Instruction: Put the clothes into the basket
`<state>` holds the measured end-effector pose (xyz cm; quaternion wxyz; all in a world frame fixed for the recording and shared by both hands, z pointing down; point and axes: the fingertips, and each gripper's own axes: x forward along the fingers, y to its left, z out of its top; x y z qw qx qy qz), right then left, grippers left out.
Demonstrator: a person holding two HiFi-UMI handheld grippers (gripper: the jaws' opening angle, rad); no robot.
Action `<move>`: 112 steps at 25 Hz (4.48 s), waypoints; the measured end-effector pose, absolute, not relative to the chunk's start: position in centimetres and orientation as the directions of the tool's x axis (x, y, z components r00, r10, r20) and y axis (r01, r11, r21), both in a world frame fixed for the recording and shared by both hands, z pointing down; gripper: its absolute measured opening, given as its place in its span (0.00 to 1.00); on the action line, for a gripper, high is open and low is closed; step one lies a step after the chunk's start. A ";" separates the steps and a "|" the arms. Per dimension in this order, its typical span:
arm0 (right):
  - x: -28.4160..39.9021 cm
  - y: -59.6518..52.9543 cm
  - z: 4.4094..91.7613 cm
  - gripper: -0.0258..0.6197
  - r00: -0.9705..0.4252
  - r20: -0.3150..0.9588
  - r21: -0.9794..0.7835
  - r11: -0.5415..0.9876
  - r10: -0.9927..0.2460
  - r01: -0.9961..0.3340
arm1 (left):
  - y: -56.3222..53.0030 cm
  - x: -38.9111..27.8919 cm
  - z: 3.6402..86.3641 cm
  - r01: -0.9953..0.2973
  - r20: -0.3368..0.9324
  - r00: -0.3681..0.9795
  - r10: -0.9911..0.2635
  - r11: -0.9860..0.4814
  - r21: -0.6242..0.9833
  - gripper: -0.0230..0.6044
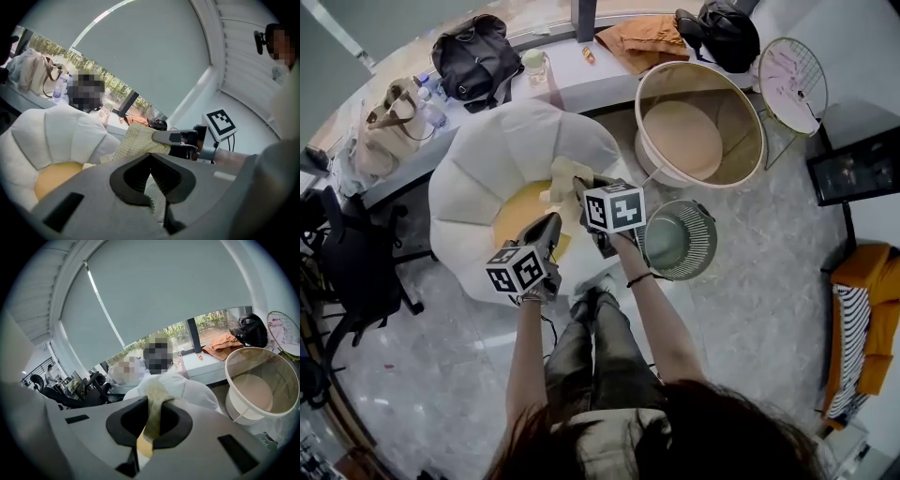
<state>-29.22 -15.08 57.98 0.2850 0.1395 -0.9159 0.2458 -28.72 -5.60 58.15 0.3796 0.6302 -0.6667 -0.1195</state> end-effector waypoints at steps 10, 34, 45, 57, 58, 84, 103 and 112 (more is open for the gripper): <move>-28.2 -13.9 51.4 0.06 -0.848 0.511 -0.352 0.866 -0.139 -0.354 | -4.9 -26.6 53.0 -0.793 0.304 0.127 -0.944 0.088 0.603 0.05; -16.9 -18.6 41.5 0.06 -0.866 0.379 -0.289 0.847 -0.326 -0.445 | -10.9 -18.9 45.5 -0.838 0.187 0.275 -0.943 -0.140 0.527 0.05; -9.1 -22.5 39.9 0.06 -0.843 0.380 -0.276 0.823 -0.381 -0.496 | -15.0 -11.8 43.8 -0.819 0.154 0.326 -0.933 -0.197 0.539 0.05; -1.6 -25.4 39.4 0.06 -0.810 0.377 -0.270 0.784 -0.449 -0.559 | -17.6 -5.2 42.9 -0.809 0.150 0.393 -0.907 -0.263 0.526 0.05; -1.1 -25.5 39.4 0.06 -0.808 0.377 -0.270 0.781 -0.453 -0.563 | -17.8 -4.7 42.9 -0.808 0.151 0.399 -0.904 -0.269 0.524 0.05; 10.1 -29.3 41.0 0.06 -0.777 0.390 -0.258 0.750 -0.495 -0.608 | -22.9 5.8 42.8 -0.820 0.166 0.462 -0.871 -0.349 0.453 0.05; 13.2 -30.7 45.6 0.06 -0.676 0.503 -0.248 0.659 -0.539 -0.710 | -25.1 7.9 44.4 -0.785 0.235 0.566 -0.790 -0.430 0.445 0.05; 14.0 -30.4 50.6 0.06 -0.594 0.637 -0.218 0.625 -0.491 -0.750 | -25.7 8.3 46.0 -0.775 0.269 0.587 -0.763 -0.434 0.459 0.05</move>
